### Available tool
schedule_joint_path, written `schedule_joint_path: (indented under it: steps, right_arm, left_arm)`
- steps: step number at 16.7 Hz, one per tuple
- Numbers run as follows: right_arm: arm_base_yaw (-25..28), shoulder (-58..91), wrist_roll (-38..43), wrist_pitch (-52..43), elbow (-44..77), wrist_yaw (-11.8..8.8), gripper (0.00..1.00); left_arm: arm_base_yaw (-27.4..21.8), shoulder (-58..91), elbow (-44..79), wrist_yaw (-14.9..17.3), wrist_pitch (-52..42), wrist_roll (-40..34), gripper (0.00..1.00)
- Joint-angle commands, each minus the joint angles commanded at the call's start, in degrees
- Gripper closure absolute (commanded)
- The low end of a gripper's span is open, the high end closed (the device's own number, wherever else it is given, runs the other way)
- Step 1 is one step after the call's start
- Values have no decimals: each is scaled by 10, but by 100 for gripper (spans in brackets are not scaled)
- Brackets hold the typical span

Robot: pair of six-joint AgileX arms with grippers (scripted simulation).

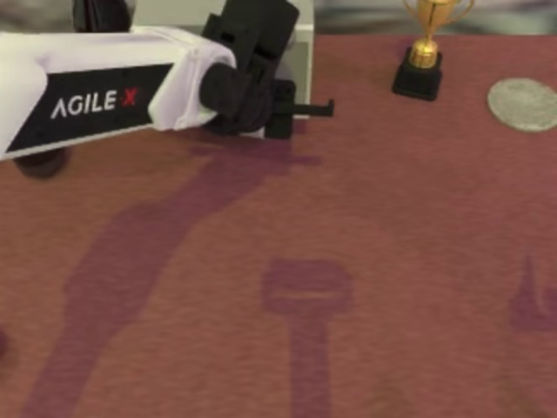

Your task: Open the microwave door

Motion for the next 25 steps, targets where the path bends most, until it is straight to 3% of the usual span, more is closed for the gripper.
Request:
schedule_joint_path:
  steps: [14, 25]
  right_arm:
    - [0, 0, 0, 0, 0, 0, 0]
    - [0, 0, 0, 0, 0, 0, 0]
  left_arm:
    - [0, 0, 0, 0, 0, 0, 100]
    - [7, -24, -36, 26, 20, 33, 100]
